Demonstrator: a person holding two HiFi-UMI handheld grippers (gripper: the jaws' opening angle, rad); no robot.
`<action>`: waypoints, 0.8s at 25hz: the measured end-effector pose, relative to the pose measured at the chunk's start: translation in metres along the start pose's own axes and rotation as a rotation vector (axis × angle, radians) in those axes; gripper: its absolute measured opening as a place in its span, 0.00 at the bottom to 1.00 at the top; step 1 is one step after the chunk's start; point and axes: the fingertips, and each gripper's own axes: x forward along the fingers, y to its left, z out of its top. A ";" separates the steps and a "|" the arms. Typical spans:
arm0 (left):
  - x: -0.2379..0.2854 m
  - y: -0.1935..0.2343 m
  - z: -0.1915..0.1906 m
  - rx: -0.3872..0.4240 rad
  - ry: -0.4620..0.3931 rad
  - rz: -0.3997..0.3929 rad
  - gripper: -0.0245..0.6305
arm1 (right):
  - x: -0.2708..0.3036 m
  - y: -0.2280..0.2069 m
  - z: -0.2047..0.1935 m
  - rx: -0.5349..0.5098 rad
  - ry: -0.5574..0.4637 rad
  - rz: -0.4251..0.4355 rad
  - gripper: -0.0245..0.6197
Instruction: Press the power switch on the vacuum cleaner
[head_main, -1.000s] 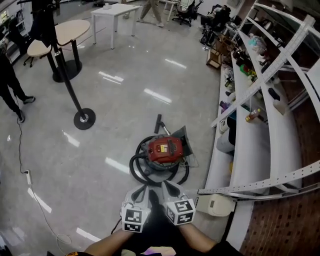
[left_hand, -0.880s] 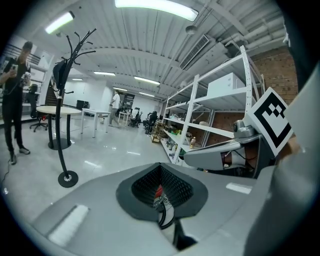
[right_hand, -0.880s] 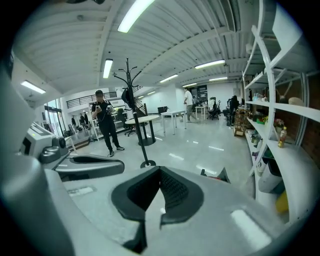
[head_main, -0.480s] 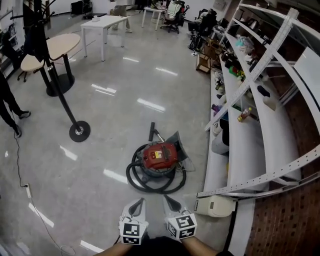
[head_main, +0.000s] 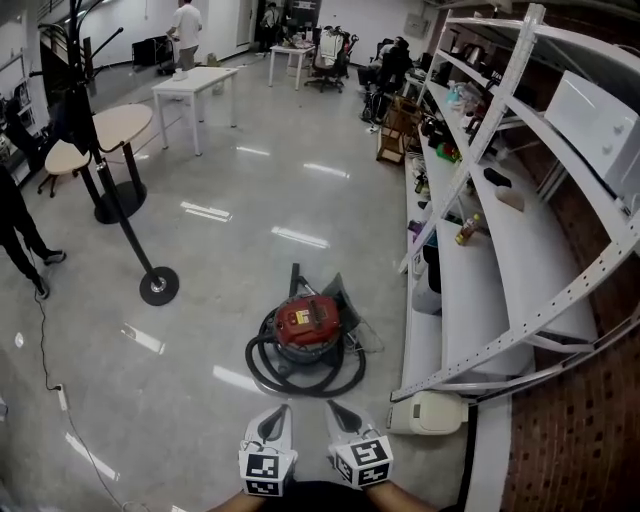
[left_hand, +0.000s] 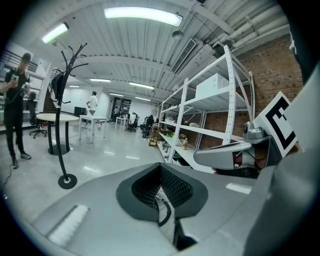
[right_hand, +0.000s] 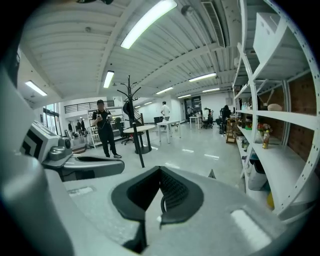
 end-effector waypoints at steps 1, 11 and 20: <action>-0.005 -0.006 -0.001 0.002 -0.003 0.008 0.06 | -0.007 0.001 -0.001 -0.004 -0.010 0.009 0.03; -0.068 -0.084 -0.028 0.009 -0.024 0.078 0.06 | -0.104 0.007 -0.033 -0.015 -0.050 0.079 0.03; -0.127 -0.117 -0.047 0.059 -0.029 0.138 0.06 | -0.162 0.023 -0.054 -0.058 -0.057 0.105 0.03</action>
